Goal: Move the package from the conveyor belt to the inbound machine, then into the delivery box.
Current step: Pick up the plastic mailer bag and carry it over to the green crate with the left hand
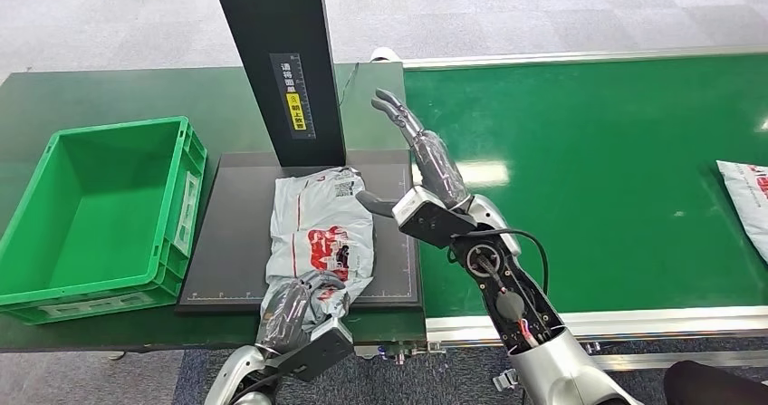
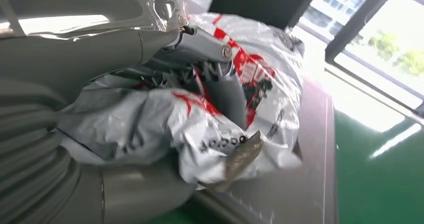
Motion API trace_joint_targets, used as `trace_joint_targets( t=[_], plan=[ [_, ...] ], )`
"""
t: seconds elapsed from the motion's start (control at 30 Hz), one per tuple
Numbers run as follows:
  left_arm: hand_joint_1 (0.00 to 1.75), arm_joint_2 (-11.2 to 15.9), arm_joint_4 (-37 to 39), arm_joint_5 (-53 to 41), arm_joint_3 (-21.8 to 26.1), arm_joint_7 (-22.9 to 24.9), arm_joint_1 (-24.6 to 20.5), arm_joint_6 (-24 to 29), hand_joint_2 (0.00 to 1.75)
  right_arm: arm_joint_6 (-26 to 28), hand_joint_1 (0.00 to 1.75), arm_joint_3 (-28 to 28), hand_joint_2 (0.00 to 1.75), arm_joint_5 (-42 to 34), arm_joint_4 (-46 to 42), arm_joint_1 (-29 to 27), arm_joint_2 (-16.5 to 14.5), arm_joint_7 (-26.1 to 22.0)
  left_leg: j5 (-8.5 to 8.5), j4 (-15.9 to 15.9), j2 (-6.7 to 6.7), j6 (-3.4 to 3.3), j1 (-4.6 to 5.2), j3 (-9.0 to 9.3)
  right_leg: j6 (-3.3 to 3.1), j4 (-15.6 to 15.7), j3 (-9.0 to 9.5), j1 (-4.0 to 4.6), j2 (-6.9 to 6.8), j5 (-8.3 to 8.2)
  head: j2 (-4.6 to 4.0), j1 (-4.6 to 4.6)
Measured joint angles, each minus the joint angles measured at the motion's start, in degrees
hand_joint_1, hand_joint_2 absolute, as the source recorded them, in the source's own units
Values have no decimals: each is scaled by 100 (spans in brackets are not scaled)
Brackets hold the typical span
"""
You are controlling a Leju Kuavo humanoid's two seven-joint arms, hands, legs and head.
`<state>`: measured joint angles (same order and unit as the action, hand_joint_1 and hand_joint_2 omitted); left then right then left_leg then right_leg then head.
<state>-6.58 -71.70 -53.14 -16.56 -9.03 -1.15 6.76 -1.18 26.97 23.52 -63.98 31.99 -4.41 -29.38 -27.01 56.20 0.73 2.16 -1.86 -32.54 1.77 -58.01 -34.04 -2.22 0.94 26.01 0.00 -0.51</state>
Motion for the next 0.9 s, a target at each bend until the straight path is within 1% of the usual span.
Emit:
trace_joint_targets(
  t=[0.2, 0.47, 0.57, 0.63, 0.73, 0.83, 0.9],
  plan=[
    [175, -13, -131, 56, 172, -25, 62, 184, 175, -22, 0, 0, 175, -1, 0, 2, 1, 1, 0, 0, 0, 0, 0, -1, 0, 0, -1, 0, 0, 0, 0, -1],
    [175, -14, -170, -27, 245, -11, 87, 342, 175, -37, 0, 0, 175, -1, 0, 3, -3, 3, 0, 0, 0, 0, 0, -1, 0, 0, 0, 0, 0, 0, 0, -1],
    [175, -21, -227, 32, 261, -159, 111, 536, 175, -42, 0, 0, 175, 1, 0, 3, -3, 3, 0, 0, 0, 0, 0, -2, 0, 0, -1, 0, 0, 0, 0, 0],
    [175, -28, -328, 92, 279, -439, 135, 879, 175, -51, 0, 1, 175, 3, 0, 3, -3, 5, 0, 0, 0, 0, 0, -3, 0, 0, -2, 0, 0, 0, 0, -1],
    [175, -33, -576, 121, 316, -1011, 172, 1666, 175, -81, 0, 5, 175, 6, 0, 9, -11, 7, 0, 0, 0, 0, 0, -5, 0, 0, -4, 0, 0, 0, 0, -1],
    [175, -30, -883, -319, 341, -1380, 216, 2556, 175, -145, 0, 11, 175, 1, 2, 56, -45, 8, 0, 0, -1, 0, 0, -6, 0, 0, -5, 0, -1, 0, 0, -1],
    [175, -18, -1076, -680, 343, -1477, 229, 2947, 175, -172, 0, 18, 175, -4, 9, 107, -75, 10, 0, 0, -3, 0, 0, -6, 0, 0, -4, 0, -3, 0, 0, -2]
  ],
)
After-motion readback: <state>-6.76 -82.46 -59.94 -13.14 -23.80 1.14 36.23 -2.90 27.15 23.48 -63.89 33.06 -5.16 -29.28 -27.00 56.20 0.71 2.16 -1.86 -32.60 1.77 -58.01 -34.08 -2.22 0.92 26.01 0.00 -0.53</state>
